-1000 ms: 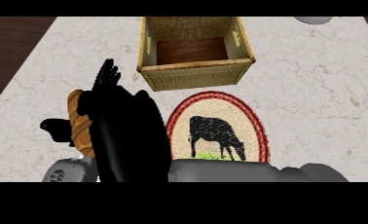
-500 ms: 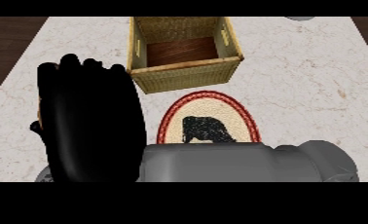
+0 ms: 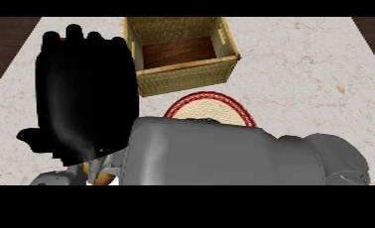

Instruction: Pick the croissant from the placemat and place it in the basket

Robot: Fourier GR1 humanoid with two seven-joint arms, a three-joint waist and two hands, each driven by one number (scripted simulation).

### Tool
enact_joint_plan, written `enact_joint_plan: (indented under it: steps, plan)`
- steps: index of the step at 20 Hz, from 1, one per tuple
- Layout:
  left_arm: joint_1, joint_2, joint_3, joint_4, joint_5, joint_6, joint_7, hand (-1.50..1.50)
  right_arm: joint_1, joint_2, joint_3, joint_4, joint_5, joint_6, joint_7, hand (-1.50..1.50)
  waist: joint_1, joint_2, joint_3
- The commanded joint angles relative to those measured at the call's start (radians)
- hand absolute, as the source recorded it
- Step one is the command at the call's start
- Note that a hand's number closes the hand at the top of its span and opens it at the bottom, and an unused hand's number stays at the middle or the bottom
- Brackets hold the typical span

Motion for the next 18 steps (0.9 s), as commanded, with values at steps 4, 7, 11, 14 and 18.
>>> enact_joint_plan:
  steps: [4, 7, 11, 14, 18]
  plan:
    - [-0.003, 0.013, 0.042, 0.037, 0.022, -0.015, -0.037, 0.0, -0.014, 0.015, -0.085, 0.056, 0.019, -0.009, 0.131, 1.5, -0.02, 0.006, 0.001]
    - [-0.002, -0.03, -0.003, 0.039, -0.017, 0.017, -0.051, 0.0, 0.03, 0.014, -0.104, 0.066, 0.039, 0.022, 0.093, 1.5, -0.026, 0.006, 0.001]
    - [0.043, -0.015, -0.014, -0.067, -0.025, 0.025, 0.017, 0.0, 0.073, 0.006, -0.161, 0.181, 0.07, 0.029, -0.044, 1.5, -0.014, 0.007, 0.002]
    - [0.065, -0.012, -0.009, -0.082, -0.014, 0.01, 0.001, 0.0, 0.165, 0.008, -0.142, 0.165, 0.101, 0.042, -0.096, 1.5, -0.019, 0.007, 0.002]
    - [0.029, -0.012, 0.011, 0.003, -0.009, -0.005, -0.036, 0.0, 0.156, 0.014, -0.203, 0.237, 0.101, 0.093, -0.172, 1.5, -0.018, 0.01, 0.002]
